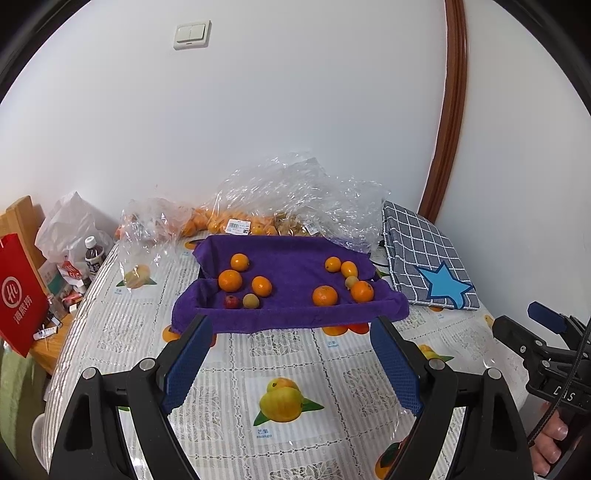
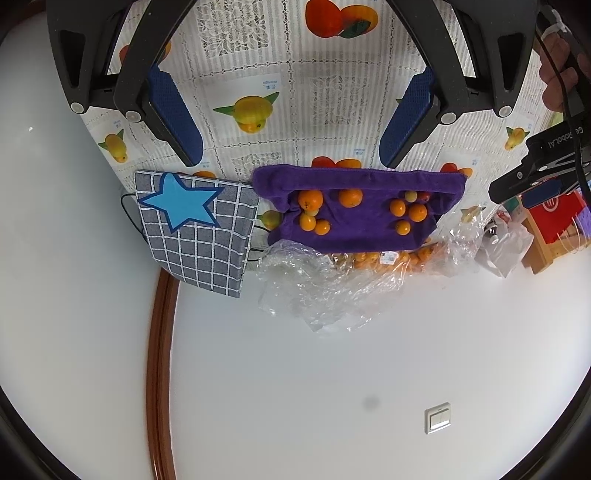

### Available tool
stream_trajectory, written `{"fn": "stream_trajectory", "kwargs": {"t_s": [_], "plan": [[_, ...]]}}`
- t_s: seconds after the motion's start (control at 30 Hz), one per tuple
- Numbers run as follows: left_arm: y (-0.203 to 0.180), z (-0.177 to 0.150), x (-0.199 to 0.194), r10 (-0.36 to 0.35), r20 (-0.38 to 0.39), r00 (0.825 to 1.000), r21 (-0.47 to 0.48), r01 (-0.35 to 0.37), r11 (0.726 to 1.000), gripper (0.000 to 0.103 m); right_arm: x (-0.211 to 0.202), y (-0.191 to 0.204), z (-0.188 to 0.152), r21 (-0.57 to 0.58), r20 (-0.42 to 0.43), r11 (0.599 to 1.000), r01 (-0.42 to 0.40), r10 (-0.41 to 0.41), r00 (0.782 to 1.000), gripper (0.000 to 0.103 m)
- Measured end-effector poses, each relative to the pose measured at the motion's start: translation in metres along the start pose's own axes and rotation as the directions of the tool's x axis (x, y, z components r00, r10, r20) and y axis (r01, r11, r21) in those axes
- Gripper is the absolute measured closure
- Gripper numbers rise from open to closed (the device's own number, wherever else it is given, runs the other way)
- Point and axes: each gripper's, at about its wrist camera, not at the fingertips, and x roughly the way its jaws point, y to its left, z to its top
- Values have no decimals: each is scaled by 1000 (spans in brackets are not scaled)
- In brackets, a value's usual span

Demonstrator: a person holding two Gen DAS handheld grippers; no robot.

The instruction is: Organize fruits

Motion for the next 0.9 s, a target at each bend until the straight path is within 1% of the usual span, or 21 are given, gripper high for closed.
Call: {"fn": "stream_trajectory", "kwargs": {"t_s": [0.53,0.67,0.77,0.9], "plan": [[11,1,-2,16,5,1000,-30,-16,999,17,2,6,0,-15,-6,1000,4,-4,1000,7],[12,1,-4,17,9,1000,-33,-17,999,17,1,5,0,-6,-7,1000,-8,8,1000,7],[11,2,-4,19,10,1000,-28,-19,999,17,2,8,0,-14,-5,1000,4,-4,1000,7],[11,2,-4,18,12,1000,-29,-18,999,17,3,9,-1,-16,-12,1000,-10,10,1000,7]]}}
